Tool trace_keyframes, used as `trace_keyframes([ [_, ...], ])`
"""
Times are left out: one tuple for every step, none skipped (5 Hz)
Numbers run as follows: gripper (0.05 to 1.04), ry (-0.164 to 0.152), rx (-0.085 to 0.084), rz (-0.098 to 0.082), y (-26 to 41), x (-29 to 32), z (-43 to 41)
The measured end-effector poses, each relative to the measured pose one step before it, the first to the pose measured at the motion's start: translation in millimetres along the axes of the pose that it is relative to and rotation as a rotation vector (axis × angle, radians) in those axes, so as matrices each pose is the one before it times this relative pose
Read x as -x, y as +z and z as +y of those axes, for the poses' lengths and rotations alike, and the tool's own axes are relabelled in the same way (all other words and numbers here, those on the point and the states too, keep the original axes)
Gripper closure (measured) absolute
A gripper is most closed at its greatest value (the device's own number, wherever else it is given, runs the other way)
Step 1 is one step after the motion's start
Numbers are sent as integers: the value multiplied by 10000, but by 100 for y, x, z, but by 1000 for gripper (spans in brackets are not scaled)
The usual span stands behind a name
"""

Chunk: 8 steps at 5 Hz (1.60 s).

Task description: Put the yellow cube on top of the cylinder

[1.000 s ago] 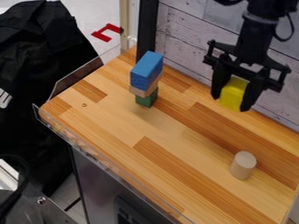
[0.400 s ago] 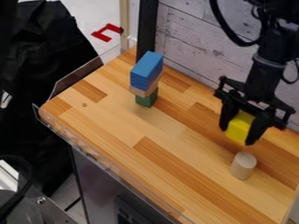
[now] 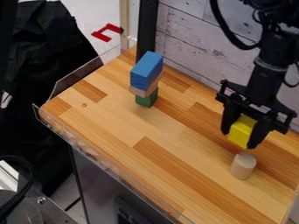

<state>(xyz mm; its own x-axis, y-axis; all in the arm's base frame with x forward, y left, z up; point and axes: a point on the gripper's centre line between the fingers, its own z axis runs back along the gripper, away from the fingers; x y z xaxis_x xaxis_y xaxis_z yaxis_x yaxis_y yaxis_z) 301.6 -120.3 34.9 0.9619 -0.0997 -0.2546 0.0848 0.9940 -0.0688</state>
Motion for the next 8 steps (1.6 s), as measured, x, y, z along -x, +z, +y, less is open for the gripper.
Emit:
trace_keyframes([
  [500, -38, 60, 64, -230, 47, -306],
  [500, -264, 35, 303, -1140, 543, -963],
  [500, -193, -17, 36, -301, 301, -557],
  [500, -12, -12, 18, -53, 62, -79],
  [429, 66, 14, 2, 0, 4, -23],
  [141, 190, -33, 361, -559, 291, 190],
  [83, 296, -6, 7, -154, 27, 209],
  [84, 367, 81, -813, 2828, 246, 61],
])
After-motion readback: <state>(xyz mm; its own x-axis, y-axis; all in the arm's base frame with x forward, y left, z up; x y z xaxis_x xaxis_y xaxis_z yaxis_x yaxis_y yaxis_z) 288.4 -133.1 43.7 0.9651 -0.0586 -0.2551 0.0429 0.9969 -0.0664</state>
